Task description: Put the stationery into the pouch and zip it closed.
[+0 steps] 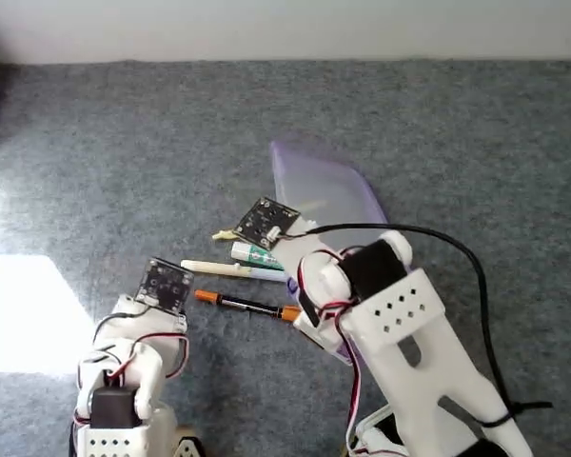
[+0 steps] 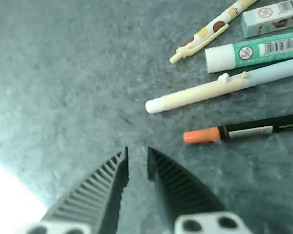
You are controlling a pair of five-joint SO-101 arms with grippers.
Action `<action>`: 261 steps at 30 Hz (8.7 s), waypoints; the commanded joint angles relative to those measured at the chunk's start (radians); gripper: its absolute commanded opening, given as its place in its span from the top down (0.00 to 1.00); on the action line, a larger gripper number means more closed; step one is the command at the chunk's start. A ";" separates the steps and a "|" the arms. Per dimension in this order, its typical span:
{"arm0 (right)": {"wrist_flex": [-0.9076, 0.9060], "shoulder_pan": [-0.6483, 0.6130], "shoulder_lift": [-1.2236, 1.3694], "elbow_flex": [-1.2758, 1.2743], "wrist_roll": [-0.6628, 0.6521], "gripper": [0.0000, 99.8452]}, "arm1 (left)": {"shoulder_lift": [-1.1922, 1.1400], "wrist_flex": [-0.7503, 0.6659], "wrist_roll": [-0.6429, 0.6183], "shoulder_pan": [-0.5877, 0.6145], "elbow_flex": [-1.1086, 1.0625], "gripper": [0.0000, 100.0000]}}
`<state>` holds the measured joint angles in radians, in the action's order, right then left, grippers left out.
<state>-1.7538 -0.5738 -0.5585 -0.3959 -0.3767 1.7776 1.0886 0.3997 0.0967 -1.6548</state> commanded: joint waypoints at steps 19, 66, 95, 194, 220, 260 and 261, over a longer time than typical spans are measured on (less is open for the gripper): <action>-0.038 0.018 -0.150 0.072 -0.012 0.99 | -0.014 -0.114 -0.252 -0.186 0.285 0.96; -0.036 0.010 -0.151 0.282 -0.014 0.99 | -0.350 -0.413 -0.516 -0.580 0.415 0.79; -0.044 0.133 -0.157 0.155 -0.117 0.99 | -0.407 -0.416 -0.519 -0.508 0.409 0.80; -0.045 0.081 -0.163 0.153 -0.176 0.99 | -0.408 -0.450 -0.299 -0.621 0.272 0.99; -0.047 0.526 -0.406 0.012 -0.456 0.99 | -0.408 -0.295 -0.505 -0.391 0.280 0.99; -0.044 0.641 -0.506 0.012 -0.385 0.99 | -0.408 -0.359 -0.358 -0.566 0.306 0.83; -0.044 0.639 -0.506 0.012 -0.385 0.99 | -0.408 -0.361 -0.358 -0.566 0.305 0.83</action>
<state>-1.7553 0.0859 -1.0725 -0.3913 -0.7756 1.3755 0.7572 0.0483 -0.4664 -1.3602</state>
